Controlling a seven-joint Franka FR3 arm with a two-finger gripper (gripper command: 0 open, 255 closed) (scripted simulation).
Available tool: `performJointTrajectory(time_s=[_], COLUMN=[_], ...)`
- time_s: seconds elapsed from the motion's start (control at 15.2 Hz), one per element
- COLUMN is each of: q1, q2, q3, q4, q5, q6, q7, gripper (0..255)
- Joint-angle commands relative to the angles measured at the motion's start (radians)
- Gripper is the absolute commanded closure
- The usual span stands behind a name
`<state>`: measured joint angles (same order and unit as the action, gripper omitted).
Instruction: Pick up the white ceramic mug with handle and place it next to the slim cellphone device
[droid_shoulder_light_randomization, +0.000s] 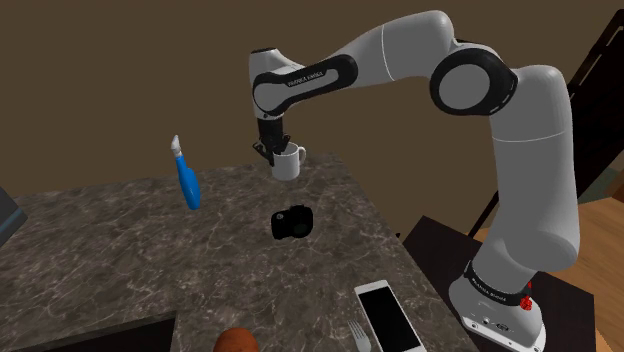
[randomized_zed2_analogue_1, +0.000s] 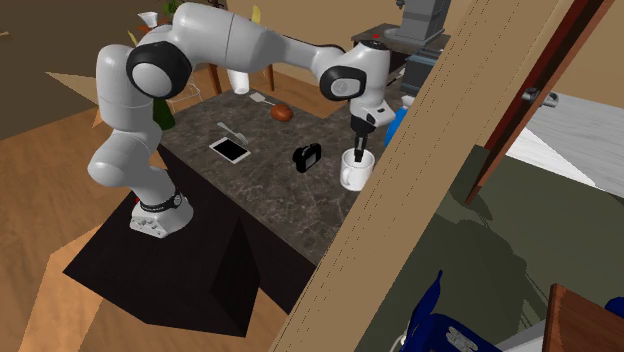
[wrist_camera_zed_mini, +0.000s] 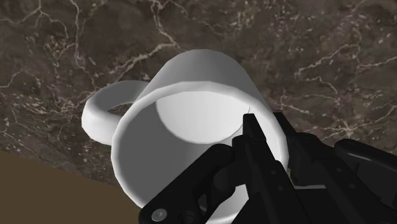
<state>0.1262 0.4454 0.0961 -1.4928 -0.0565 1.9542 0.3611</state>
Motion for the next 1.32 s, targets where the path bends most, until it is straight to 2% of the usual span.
performJointTrajectory(time_s=[0.0, 1.19, 1.25], q1=[0.000, 0.006, 0.008], q2=[-0.007, -0.011, -0.061], q3=[0.001, 0.003, 0.006], q4=[0.017, 0.249, 0.174], q5=[0.001, 0.003, 0.006], q6=[-0.024, -0.260, -0.235], q7=[0.000, -0.006, 0.002], gripper=[255, 255, 255])
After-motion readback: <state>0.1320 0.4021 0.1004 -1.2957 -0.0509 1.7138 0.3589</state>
